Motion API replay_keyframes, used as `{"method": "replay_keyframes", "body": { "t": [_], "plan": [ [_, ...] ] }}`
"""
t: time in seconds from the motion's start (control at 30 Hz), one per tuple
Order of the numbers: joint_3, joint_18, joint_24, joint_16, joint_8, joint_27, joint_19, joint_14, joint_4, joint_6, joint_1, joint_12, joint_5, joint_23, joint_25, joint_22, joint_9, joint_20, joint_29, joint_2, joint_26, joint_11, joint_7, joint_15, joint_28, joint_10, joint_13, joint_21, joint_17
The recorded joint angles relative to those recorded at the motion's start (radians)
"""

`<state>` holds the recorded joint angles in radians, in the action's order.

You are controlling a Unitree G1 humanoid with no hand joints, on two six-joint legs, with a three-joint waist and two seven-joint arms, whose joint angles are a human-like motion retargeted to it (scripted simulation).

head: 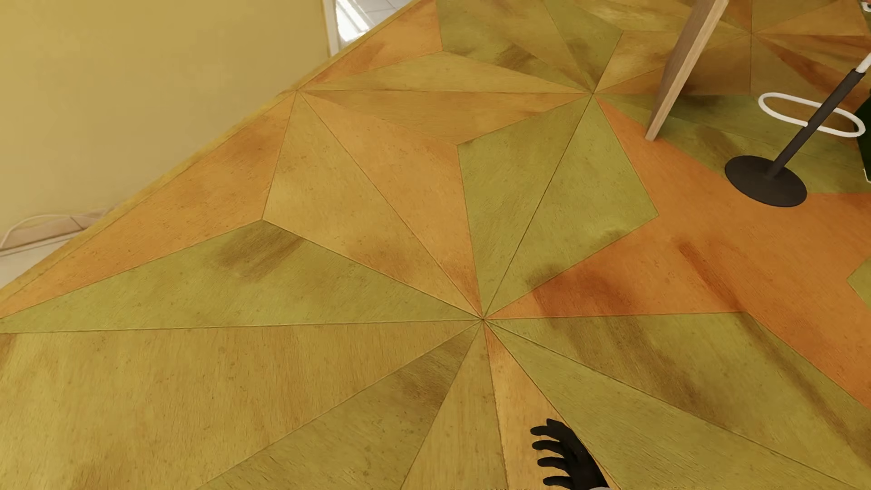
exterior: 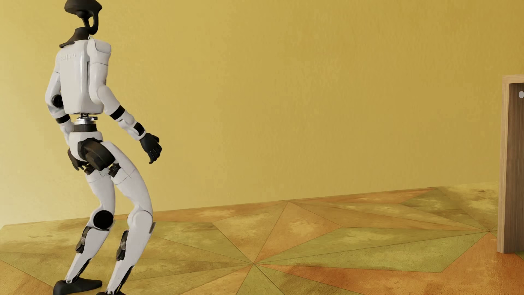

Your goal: Turn back

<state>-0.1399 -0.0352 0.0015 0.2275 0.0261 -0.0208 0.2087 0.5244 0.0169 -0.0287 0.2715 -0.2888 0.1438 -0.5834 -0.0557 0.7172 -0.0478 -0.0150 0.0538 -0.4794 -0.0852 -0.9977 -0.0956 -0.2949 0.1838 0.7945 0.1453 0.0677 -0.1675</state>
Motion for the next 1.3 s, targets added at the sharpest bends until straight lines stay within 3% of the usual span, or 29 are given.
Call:
{"method": "replay_keyframes", "body": {
  "t": [0.03, 0.07, 0.1, 0.13, 0.17, 0.23, 0.3, 0.33, 0.37, 0.4, 0.43, 0.47, 0.5, 0.53, 0.6, 0.63, 0.67, 0.73, 0.77, 0.83, 0.87, 0.9, 0.93, 1.07, 1.13, 1.2, 1.27, 1.3],
  "plan": [
    [0.054, -0.005, -0.004, -0.006, -0.022, -0.011, 0.046, -0.007, 0.007, -0.029, 0.004, -0.001, -0.023, 0.024, 0.0, -0.054, -0.014, 0.003, 0.021, -0.027, -0.015, 0.096, 0.037, -0.054, 0.014, 0.02, 0.003, -0.048, 0.008],
    [0.104, -0.01, -0.008, -0.038, 0.001, -0.024, -0.057, -0.047, 0.023, -0.031, 0.067, 0.03, -0.05, 0.024, 0.008, -0.09, -0.027, -0.003, 0.021, -0.025, -0.024, 0.17, 0.066, -0.015, 0.008, 0.158, -0.001, -0.053, -0.028],
    [0.138, -0.021, -0.012, -0.046, 0.036, -0.031, -0.273, -0.056, 0.025, -0.035, 0.085, 0.063, -0.057, -0.005, 0.038, -0.11, -0.003, 0.033, -0.004, -0.021, -0.03, 0.203, 0.074, -0.002, -0.018, 0.179, 0.028, -0.033, -0.029],
    [0.177, -0.037, -0.017, -0.052, 0.045, -0.041, -0.318, -0.047, 0.03, -0.031, 0.067, 0.113, -0.065, -0.03, 0.085, -0.132, 0.009, 0.063, -0.03, -0.012, -0.04, 0.222, 0.073, 0.004, -0.055, 0.155, 0.067, -0.03, -0.005],
    [0.226, -0.054, -0.027, -0.061, 0.04, -0.051, -0.315, -0.054, 0.043, -0.012, 0.062, 0.163, -0.078, -0.055, 0.139, -0.147, 0.012, 0.046, -0.047, 0.004, -0.034, 0.249, 0.068, 0.015, -0.102, 0.152, 0.096, -0.012, 0.002],
    [0.267, -0.084, -0.052, -0.046, 0.047, -0.063, -0.311, -0.094, 0.042, 0.012, 0.061, 0.207, -0.084, -0.051, 0.204, -0.137, 0.006, 0.056, -0.074, 0.023, 0.027, 0.293, 0.062, 0.038, -0.19, 0.146, 0.127, -0.019, 0.025],
    [0.263, -0.11, -0.062, -0.048, 0.036, -0.052, -0.314, -0.031, 0.052, 0.055, 0.016, 0.186, -0.089, -0.054, 0.187, -0.137, 0.003, 0.044, -0.081, 0.027, 0.046, 0.327, 0.052, 0.057, -0.24, 0.038, 0.096, -0.027, 0.011],
    [0.255, -0.088, -0.06, -0.032, 0.033, -0.039, -0.314, 0.0, 0.054, 0.063, -0.017, 0.158, -0.088, -0.035, 0.165, -0.135, 0.002, 0.045, -0.083, 0.025, 0.039, 0.336, 0.057, 0.063, -0.25, -0.038, 0.079, -0.028, 0.024],
    [0.241, -0.005, -0.05, -0.008, 0.03, -0.02, -0.312, -0.013, 0.055, 0.066, -0.02, 0.122, -0.093, -0.027, 0.141, -0.152, 0.003, 0.043, -0.078, 0.028, 0.018, 0.355, 0.059, 0.075, -0.249, -0.06, 0.071, -0.014, 0.019],
    [0.228, 0.02, -0.035, -0.014, 0.028, -0.001, -0.311, -0.023, 0.048, 0.063, -0.019, 0.122, -0.087, -0.043, 0.123, -0.14, 0.005, 0.044, -0.066, 0.031, -0.007, 0.373, 0.056, 0.084, -0.234, -0.073, 0.062, -0.016, -0.001],
    [0.226, -0.015, -0.016, -0.025, 0.022, 0.01, -0.303, -0.037, 0.043, 0.054, -0.025, 0.124, -0.079, -0.043, 0.101, -0.147, 0.001, 0.048, -0.059, 0.035, -0.027, 0.374, 0.049, 0.082, -0.216, -0.09, 0.062, -0.032, 0.005],
    [0.236, -0.037, -0.001, -0.039, 0.022, 0.011, -0.312, -0.039, 0.043, 0.042, -0.021, 0.112, -0.076, -0.037, 0.074, -0.157, 0.005, 0.049, -0.057, 0.032, -0.032, 0.376, 0.049, 0.086, -0.199, -0.09, 0.064, -0.017, 0.007],
    [0.24, -0.006, 0.01, -0.049, 0.021, 0.0, -0.311, -0.043, 0.037, 0.026, -0.018, 0.142, -0.074, -0.046, 0.056, -0.128, 0.001, 0.061, -0.055, 0.031, -0.022, 0.366, 0.046, 0.081, -0.187, -0.079, 0.068, -0.01, 0.024],
    [0.241, -0.012, 0.011, -0.055, 0.02, -0.019, -0.31, -0.051, 0.033, 0.012, -0.013, 0.164, -0.07, -0.059, 0.049, -0.138, -0.008, 0.071, -0.049, 0.033, -0.01, 0.357, 0.043, 0.076, -0.182, -0.059, 0.069, -0.002, 0.023],
    [0.25, -0.061, 0.0, -0.06, 0.022, -0.076, -0.308, -0.06, 0.046, 0.01, 0.003, 0.152, -0.084, -0.049, 0.061, -0.132, -0.003, 0.067, -0.035, 0.036, 0.045, 0.383, 0.038, 0.094, -0.198, -0.038, 0.072, -0.027, 0.012],
    [0.259, -0.054, -0.003, -0.04, 0.023, -0.1, -0.306, -0.038, 0.055, 0.014, -0.016, 0.149, -0.095, -0.027, 0.072, -0.134, 0.007, 0.061, -0.032, 0.033, 0.048, 0.4, 0.037, 0.106, -0.215, -0.092, 0.078, -0.027, 0.01],
    [0.258, -0.007, -0.003, -0.019, 0.023, -0.106, -0.307, -0.051, 0.052, 0.009, -0.022, 0.155, -0.093, -0.041, 0.09, -0.13, 0.014, 0.048, -0.03, 0.038, 0.047, 0.422, 0.041, 0.118, -0.233, -0.115, 0.087, -0.019, -0.002],
    [0.249, -0.033, -0.005, -0.021, 0.028, -0.101, -0.31, -0.058, 0.052, 0.003, -0.001, 0.159, -0.092, -0.049, 0.116, -0.142, 0.0, 0.046, -0.054, 0.036, 0.05, 0.409, 0.046, 0.115, -0.245, -0.061, 0.078, -0.011, 0.014],
    [0.242, -0.016, -0.007, -0.027, 0.031, -0.092, -0.312, -0.051, 0.054, 0.01, 0.01, 0.146, -0.096, -0.052, 0.126, -0.126, 0.003, 0.047, -0.06, 0.027, 0.057, 0.404, 0.049, 0.116, -0.247, -0.044, 0.074, -0.004, 0.011],
    [0.252, -0.019, -0.03, -0.019, 0.022, -0.085, -0.263, -0.027, 0.054, 0.001, -0.004, 0.144, -0.094, -0.042, 0.112, -0.113, -0.008, 0.038, -0.06, 0.013, 0.036, 0.349, 0.045, 0.07, -0.241, -0.054, 0.05, 0.019, 0.023],
    [0.244, -0.018, -0.051, -0.029, 0.012, -0.08, -0.261, -0.028, 0.047, -0.004, -0.004, 0.153, -0.084, -0.045, 0.104, -0.111, -0.004, 0.042, -0.047, 0.008, 0.027, 0.33, 0.036, 0.034, -0.231, -0.056, 0.054, 0.009, -0.002],
    [0.235, -0.021, -0.07, -0.032, 0.016, -0.072, -0.285, -0.037, 0.042, -0.013, 0.011, 0.156, -0.079, -0.051, 0.096, -0.127, -0.006, 0.047, -0.043, 0.013, 0.016, 0.329, 0.036, 0.068, -0.222, -0.014, 0.055, -0.006, -0.001],
    [0.21, -0.023, -0.079, -0.042, 0.021, -0.06, -0.309, -0.054, 0.045, -0.006, 0.047, 0.165, -0.084, -0.05, 0.094, -0.143, 0.001, 0.059, -0.045, 0.009, 0.002, 0.337, 0.039, 0.087, -0.216, 0.046, 0.074, -0.019, -0.003],
    [0.252, -0.015, -0.027, -0.038, 0.017, -0.02, -0.29, -0.049, 0.053, 0.026, -0.008, 0.133, -0.088, -0.042, 0.115, -0.141, 0.011, 0.05, -0.046, 0.037, -0.001, 0.399, 0.047, 0.109, -0.206, -0.071, 0.088, -0.027, 0.003],
    [0.266, -0.016, -0.021, -0.041, 0.017, -0.035, -0.269, -0.06, 0.053, 0.026, -0.006, 0.136, -0.088, -0.046, 0.094, -0.138, 0.021, 0.048, -0.045, 0.029, 0.002, 0.398, 0.049, 0.088, -0.195, -0.084, 0.071, -0.04, 0.006],
    [0.25, -0.017, -0.005, -0.033, 0.029, -0.061, -0.289, -0.056, 0.055, 0.025, -0.002, 0.14, -0.096, -0.055, 0.063, -0.143, 0.029, 0.067, -0.033, 0.031, 0.014, 0.406, 0.05, 0.112, -0.199, -0.076, 0.083, -0.046, 0.014],
    [0.283, -0.015, 0.024, -0.05, 0.021, -0.083, -0.311, -0.053, 0.062, 0.037, 0.0, 0.128, -0.099, -0.054, 0.071, -0.13, 0.035, 0.055, -0.015, 0.04, 0.022, 0.423, 0.045, 0.109, -0.215, -0.073, 0.091, 0.002, 0.013],
    [0.285, -0.015, 0.022, -0.029, 0.023, -0.092, -0.259, -0.061, 0.058, 0.027, -0.005, 0.142, -0.098, -0.045, 0.078, -0.117, 0.04, 0.053, -0.002, 0.029, 0.024, 0.404, 0.05, 0.075, -0.234, -0.09, 0.103, -0.022, 0.026]
  ]
}}
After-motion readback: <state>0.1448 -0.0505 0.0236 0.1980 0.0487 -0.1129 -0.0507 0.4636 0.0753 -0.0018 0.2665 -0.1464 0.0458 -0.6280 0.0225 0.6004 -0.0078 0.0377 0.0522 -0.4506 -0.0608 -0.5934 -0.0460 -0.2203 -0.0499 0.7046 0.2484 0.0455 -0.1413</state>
